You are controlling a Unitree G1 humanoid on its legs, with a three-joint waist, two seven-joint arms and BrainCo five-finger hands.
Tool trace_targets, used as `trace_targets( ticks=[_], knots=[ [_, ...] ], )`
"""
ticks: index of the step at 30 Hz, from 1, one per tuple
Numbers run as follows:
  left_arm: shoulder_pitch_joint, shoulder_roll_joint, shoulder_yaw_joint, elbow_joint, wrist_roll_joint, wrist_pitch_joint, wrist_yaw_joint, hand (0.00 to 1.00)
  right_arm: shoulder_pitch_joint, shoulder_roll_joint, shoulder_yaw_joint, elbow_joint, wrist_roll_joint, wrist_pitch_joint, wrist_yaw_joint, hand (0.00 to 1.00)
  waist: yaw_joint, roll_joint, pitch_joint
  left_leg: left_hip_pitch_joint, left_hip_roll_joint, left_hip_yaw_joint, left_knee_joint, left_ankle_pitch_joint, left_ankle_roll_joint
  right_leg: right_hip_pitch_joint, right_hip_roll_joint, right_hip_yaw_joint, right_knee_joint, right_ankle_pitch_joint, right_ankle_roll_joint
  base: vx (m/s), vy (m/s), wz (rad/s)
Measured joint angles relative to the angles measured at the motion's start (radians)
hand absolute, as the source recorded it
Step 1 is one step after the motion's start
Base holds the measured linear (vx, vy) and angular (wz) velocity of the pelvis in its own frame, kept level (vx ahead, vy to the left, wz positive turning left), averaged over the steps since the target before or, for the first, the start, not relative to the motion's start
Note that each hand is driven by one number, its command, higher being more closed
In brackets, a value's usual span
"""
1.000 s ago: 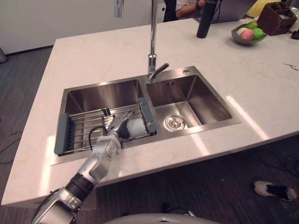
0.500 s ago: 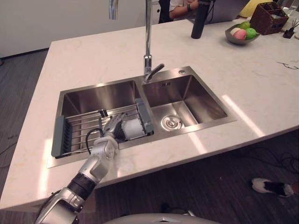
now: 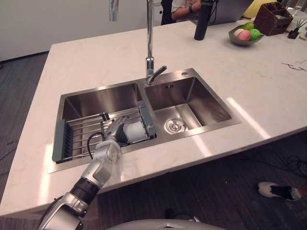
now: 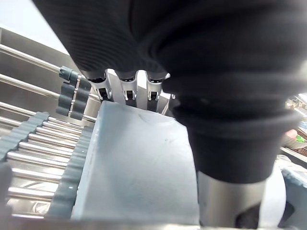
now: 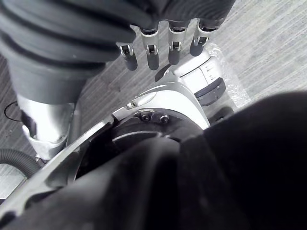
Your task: Walk over to the sink, pick up the cup, carry it to the dishwasher, place the cup inside the dishwasher, then close the dishwasher door
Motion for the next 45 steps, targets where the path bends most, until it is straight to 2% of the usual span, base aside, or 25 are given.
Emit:
trace_targets(
  ticks=[13,18,26,33,41,45],
  knots=[
    [-0.004,0.001,0.011,0.001,-0.083,0.020,0.018,0.00,0.002,0.005,-0.017,0.000,0.001,0.005,0.005,0.00,0.000,0.001,0.000,0.001,0.000,0.012,0.000,0.001,0.000,-0.005,-0.001,0.008,0.005,0.002,0.001,0.00,-0.004,-0.02],
    [-0.022,0.001,0.046,0.001,-0.139,0.030,0.013,0.00,0.003,0.006,-0.018,-0.002,0.002,0.007,0.007,0.00,0.000,0.001,0.000,0.002,0.001,0.013,0.000,0.001,0.000,-0.005,-0.001,0.008,0.007,0.001,0.001,0.00,0.000,0.00],
    [-0.023,0.000,0.047,0.001,-0.188,0.057,-0.005,0.00,0.007,0.007,-0.020,-0.006,0.002,0.021,0.009,0.00,0.000,0.001,0.000,0.004,0.001,0.014,0.000,0.001,0.000,-0.005,-0.001,0.008,0.009,0.000,0.002,0.00,0.000,0.00],
    [-0.023,0.000,0.046,0.002,-0.163,0.057,-0.027,0.00,0.014,0.008,-0.020,-0.020,0.001,0.029,0.008,0.00,0.001,0.001,0.000,0.004,0.001,0.015,0.000,0.001,0.000,-0.005,-0.001,0.008,0.010,0.000,0.002,0.00,0.000,0.00],
    [-0.023,-0.001,0.034,0.003,-0.010,0.028,-0.039,0.00,0.027,0.013,-0.016,-0.043,-0.006,0.028,0.004,0.00,0.002,0.001,0.000,0.004,0.002,0.015,0.000,0.002,0.000,-0.005,-0.001,0.008,0.011,0.000,0.002,0.00,0.000,0.00],
    [-0.023,-0.001,0.021,0.003,0.007,0.027,-0.021,0.00,0.027,0.011,-0.006,-0.044,-0.007,0.029,-0.001,0.00,0.002,-0.001,0.000,0.004,0.001,0.014,0.000,0.002,0.000,-0.006,-0.001,0.007,0.013,-0.001,0.002,0.00,0.000,0.00]
  ],
)
